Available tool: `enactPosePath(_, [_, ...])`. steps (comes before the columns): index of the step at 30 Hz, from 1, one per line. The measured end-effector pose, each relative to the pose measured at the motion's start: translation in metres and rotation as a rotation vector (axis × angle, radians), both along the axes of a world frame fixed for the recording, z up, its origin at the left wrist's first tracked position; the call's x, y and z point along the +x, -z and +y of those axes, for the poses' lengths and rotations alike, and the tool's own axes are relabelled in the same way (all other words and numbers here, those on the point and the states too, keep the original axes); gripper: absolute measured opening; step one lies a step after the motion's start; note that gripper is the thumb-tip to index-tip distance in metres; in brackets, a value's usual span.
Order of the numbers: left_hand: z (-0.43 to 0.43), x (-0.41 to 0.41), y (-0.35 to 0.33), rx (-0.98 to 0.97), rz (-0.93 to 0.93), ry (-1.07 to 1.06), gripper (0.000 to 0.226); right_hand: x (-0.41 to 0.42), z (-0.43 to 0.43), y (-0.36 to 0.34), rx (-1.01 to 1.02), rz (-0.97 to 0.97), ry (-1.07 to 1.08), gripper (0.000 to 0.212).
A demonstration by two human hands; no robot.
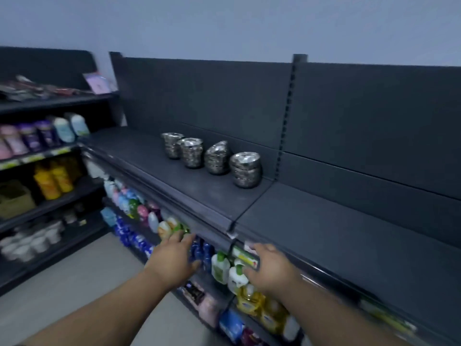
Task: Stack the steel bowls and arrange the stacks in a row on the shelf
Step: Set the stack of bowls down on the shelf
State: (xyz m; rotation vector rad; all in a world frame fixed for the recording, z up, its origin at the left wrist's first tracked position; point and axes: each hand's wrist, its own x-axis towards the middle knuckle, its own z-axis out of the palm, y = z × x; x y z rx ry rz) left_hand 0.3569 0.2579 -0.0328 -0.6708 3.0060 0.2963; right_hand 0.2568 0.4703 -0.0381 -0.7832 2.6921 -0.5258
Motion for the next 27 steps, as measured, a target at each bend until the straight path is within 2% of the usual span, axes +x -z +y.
enactPosePath(5, [-0.077, 0.039, 0.019, 0.073, -0.065, -0.157, 0.072, 0.011, -0.1, 0.009, 0.059, -0.068, -0.148, 0.065])
enactPosePath(10, [-0.136, 0.032, 0.033, 0.096, -0.083, -0.219, 0.068, -0.009, -0.173, 0.016, 0.048, -0.101, -0.236, 0.061])
enactPosePath(14, [-0.187, -0.002, 0.038, 0.108, -0.089, -0.252, 0.063, -0.054, -0.228, 0.012, -0.018, -0.1, -0.271, 0.047])
enactPosePath(17, [-0.224, -0.032, 0.039, 0.116, -0.059, -0.265, 0.065, -0.099, -0.265, 0.006, -0.071, -0.084, -0.286, 0.053])
enactPosePath(21, [-0.27, -0.068, 0.039, 0.131, -0.021, -0.3, 0.066, -0.154, -0.3, -0.003, -0.158, -0.072, -0.258, 0.051])
enactPosePath(27, [-0.344, -0.143, 0.031, 0.162, 0.081, -0.241, 0.063, -0.211, -0.347, 0.005, -0.141, -0.045, -0.184, 0.056])
